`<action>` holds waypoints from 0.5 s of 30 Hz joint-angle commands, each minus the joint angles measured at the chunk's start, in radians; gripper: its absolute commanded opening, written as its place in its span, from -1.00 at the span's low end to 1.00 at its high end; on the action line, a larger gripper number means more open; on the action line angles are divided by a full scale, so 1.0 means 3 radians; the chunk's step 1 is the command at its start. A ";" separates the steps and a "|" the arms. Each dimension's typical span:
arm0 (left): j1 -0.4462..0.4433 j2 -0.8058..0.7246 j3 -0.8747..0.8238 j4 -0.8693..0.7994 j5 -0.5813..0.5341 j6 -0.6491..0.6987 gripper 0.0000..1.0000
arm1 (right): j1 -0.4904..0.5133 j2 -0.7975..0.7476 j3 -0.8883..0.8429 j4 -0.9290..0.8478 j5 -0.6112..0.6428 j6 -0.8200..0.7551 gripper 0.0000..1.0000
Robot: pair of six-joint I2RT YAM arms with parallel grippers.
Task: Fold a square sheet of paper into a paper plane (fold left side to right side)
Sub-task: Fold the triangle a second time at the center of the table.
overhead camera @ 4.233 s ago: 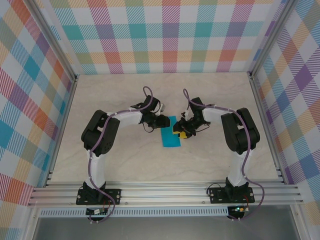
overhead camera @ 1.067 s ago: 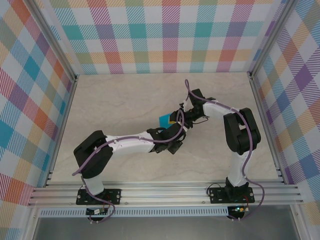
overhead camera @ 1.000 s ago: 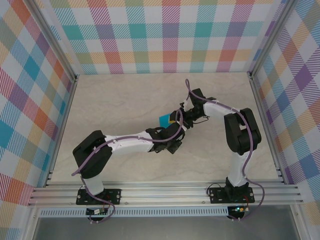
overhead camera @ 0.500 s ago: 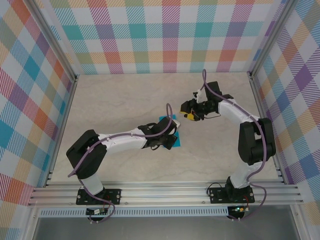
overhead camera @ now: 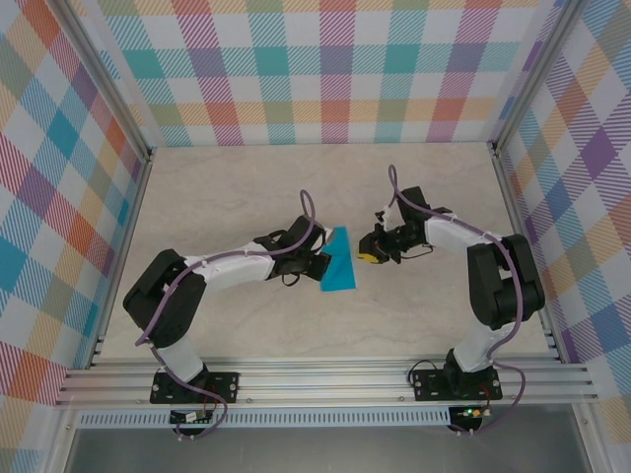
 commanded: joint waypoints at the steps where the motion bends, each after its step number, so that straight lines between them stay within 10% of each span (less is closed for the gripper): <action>1: 0.0070 -0.0070 -0.0039 0.0076 0.0115 -0.0026 -1.00 | 0.0123 0.0139 -0.0056 0.0108 -0.0027 0.0055 -0.82; 15: 0.0137 0.0158 0.0027 0.0033 0.0073 -0.0058 -1.00 | 0.0301 0.0485 -0.0108 0.0058 0.0316 0.0079 -0.82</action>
